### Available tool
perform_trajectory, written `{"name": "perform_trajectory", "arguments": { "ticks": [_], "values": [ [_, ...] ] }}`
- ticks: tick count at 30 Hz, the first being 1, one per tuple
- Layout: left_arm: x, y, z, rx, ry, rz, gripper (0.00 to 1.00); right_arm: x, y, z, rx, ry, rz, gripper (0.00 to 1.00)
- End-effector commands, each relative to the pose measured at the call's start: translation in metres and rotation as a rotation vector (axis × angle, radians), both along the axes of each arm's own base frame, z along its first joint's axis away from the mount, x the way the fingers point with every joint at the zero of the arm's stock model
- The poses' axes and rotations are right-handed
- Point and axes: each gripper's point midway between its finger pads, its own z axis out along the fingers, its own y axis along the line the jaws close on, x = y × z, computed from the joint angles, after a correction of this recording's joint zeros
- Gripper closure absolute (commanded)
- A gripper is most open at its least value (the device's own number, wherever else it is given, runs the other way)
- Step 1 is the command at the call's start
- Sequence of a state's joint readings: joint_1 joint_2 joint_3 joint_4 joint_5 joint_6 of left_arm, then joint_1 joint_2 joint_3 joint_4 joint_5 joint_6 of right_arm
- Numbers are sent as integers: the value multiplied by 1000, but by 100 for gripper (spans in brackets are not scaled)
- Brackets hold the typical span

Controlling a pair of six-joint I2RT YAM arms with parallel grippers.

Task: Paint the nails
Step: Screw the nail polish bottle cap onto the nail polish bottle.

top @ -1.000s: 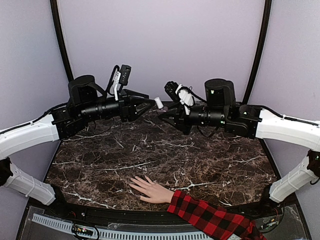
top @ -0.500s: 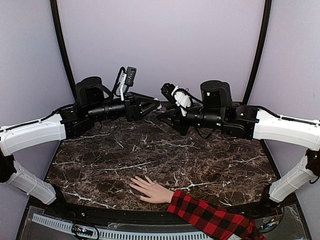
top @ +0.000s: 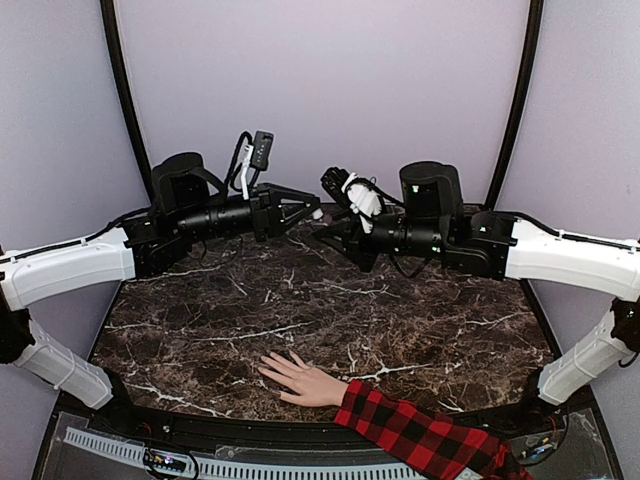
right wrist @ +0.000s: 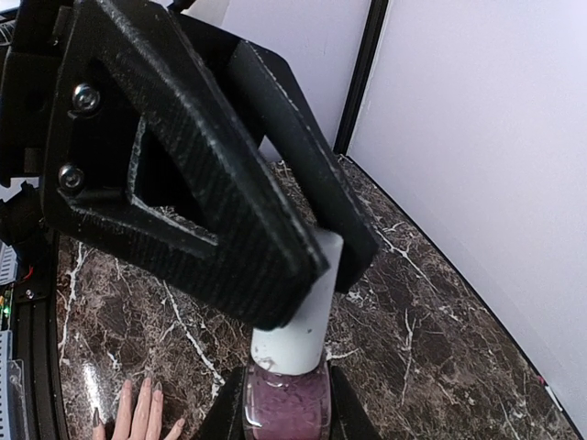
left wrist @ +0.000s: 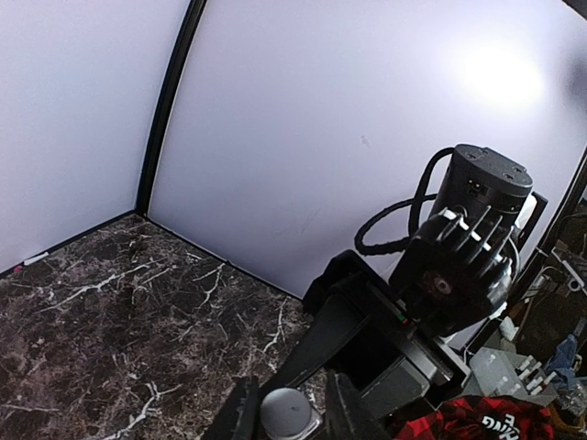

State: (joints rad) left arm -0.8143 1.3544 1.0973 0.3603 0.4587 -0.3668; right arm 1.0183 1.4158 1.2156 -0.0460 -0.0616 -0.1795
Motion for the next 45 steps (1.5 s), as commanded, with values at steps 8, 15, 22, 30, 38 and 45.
{"name": "perform_trajectory", "arguments": {
  "ticks": [8,15,22,30,38,45],
  "values": [
    [-16,-1,14,-23,-71,-85,88,-2,5,32,63,-48,8,100],
    [-30,-6,6,8,-130,-128,90,-3,5,45,93,-52,17,100],
    [-32,-6,-1,8,-138,-131,92,-6,5,52,119,-52,48,100],
    [-50,-10,-3,-12,-173,-245,100,-50,4,73,201,-65,324,100],
    [-79,-14,-6,-31,-209,-437,100,-91,0,87,242,-84,559,100],
    [-93,-17,-10,-34,-197,-563,100,-116,-5,101,260,-86,702,100]
  ]
}}
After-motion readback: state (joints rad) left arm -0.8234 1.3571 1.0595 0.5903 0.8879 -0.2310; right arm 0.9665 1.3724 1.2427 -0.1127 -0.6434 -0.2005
